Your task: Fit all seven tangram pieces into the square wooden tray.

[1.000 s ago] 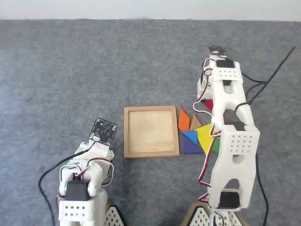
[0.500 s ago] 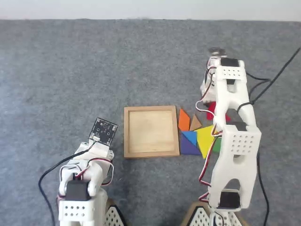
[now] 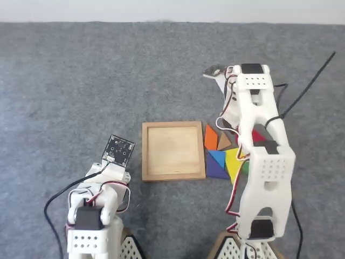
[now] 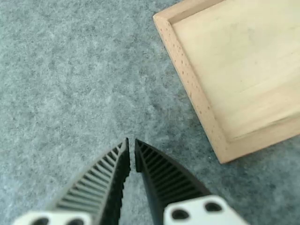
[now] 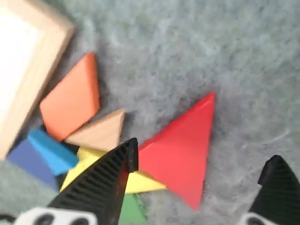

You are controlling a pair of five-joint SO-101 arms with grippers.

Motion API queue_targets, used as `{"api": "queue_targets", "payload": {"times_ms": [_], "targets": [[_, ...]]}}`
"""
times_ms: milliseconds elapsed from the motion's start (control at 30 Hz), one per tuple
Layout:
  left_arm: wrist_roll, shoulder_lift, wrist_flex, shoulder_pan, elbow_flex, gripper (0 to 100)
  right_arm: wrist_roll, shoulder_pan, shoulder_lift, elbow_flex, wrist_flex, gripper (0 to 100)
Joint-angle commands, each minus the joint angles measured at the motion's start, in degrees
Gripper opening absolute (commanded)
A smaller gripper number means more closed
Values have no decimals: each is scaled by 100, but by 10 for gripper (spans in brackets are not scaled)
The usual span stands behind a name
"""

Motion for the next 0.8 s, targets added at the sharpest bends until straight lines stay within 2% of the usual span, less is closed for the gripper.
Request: {"api": "queue_targets", "payload": {"times_ms": [0,167,233,533,633,767], "targets": [[-44,-132,26,-26,-48,19,677,119,-989,1029,-462,400],[-44,-132,26,-26,-48,19,818,84,-1815,2998,-2009,400],[-44,-132,26,-26,-48,19,791,57,-1877,3323,-2299,400],[-44,-132,26,-26,-48,19,765,356,-1209,2822,-2273,399],[-44,-132,26,-26,-48,19,756,558,-936,2435,-1903,397],[-44,-132,26,-26,-48,19,510,558,-708,2198,-1631,310]]}}
